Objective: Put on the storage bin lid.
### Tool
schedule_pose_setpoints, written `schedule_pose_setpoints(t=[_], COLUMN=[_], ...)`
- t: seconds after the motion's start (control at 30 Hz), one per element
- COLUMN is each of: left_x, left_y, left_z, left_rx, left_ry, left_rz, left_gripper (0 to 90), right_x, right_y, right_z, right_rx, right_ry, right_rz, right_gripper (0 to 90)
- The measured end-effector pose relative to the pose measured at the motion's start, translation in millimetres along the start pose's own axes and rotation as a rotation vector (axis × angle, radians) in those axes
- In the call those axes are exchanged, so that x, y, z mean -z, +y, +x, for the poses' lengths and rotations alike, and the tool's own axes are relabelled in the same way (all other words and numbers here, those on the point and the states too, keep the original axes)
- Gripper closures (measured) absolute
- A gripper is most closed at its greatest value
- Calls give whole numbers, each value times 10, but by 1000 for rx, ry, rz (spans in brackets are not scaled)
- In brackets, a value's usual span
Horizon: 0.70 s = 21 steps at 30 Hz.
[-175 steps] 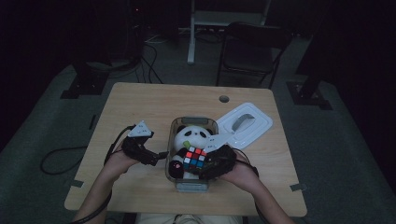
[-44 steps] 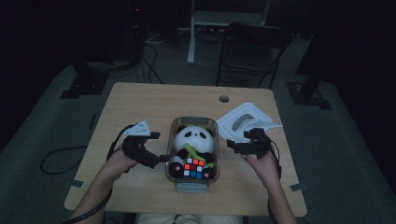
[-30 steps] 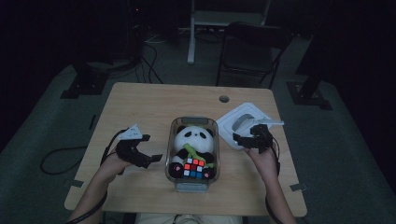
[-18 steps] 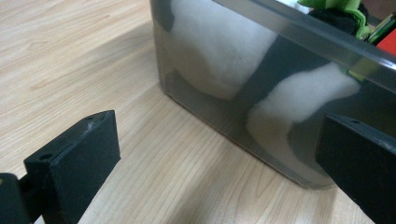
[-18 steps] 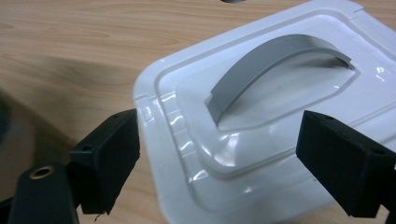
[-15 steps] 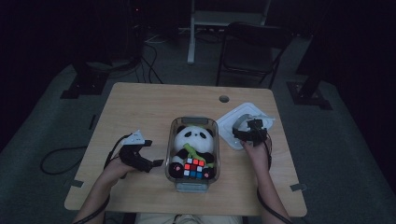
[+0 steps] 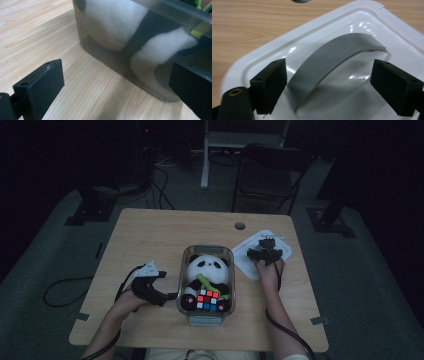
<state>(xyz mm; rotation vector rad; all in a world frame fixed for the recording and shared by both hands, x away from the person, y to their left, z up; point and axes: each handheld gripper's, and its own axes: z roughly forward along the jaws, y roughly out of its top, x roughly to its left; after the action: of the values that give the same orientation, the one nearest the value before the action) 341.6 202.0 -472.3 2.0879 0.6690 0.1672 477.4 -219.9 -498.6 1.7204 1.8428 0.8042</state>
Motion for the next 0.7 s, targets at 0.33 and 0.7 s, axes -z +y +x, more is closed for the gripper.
schedule_pose_setpoints(t=[0.33,0.7], left_x=[41,13], left_y=[47,61], left_z=[-28,-33], left_rx=[-6,-13], left_ry=[8,7], left_rz=[-10,2], left_gripper=[8,8], right_x=[-88,17], right_y=[-14,-85], right_z=[67,-35], right_rx=[4,3], right_ry=[11,122], right_rz=[-5,1], right_gripper=[475,641])
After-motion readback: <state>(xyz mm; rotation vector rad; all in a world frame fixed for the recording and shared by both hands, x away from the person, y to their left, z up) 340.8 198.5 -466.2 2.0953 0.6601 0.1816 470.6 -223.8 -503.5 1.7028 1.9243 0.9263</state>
